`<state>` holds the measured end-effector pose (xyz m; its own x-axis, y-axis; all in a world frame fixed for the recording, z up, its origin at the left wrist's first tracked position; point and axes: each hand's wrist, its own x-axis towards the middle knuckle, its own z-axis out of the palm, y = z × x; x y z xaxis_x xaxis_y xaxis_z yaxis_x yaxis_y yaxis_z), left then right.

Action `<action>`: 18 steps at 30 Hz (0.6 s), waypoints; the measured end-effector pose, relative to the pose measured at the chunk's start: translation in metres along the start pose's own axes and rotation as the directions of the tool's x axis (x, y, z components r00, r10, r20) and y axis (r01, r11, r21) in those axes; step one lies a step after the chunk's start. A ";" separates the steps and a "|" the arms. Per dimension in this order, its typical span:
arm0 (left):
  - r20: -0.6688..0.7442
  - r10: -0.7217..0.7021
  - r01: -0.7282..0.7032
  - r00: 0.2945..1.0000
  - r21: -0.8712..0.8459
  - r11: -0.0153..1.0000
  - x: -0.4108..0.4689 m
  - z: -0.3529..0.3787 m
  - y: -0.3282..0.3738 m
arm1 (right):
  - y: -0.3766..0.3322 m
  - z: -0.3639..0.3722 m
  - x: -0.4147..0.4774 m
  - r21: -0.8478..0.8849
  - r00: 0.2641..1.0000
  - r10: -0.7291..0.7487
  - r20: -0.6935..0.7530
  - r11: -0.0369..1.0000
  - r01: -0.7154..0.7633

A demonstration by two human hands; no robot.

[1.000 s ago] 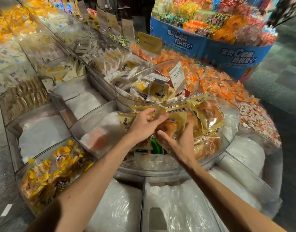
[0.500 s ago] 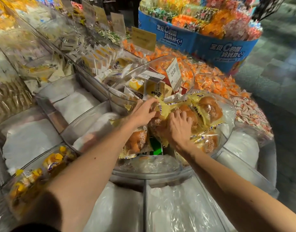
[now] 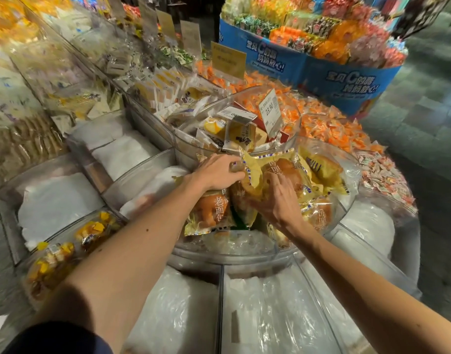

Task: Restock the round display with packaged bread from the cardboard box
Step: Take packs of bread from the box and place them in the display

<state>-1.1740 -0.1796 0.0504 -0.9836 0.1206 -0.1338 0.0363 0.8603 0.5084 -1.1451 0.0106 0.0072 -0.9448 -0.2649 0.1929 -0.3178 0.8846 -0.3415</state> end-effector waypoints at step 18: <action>-0.484 -0.842 0.761 0.239 -0.445 0.472 -0.510 0.074 -0.036 | -0.242 0.056 -0.259 0.638 0.218 -0.856 0.470 0.499 0.587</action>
<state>-0.6603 -0.2353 0.0379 -0.3510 -0.9351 -0.0482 -0.8100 0.2774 0.5167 -0.8279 -0.1559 -0.0117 0.0286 -0.9948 -0.0979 -0.7640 0.0414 -0.6439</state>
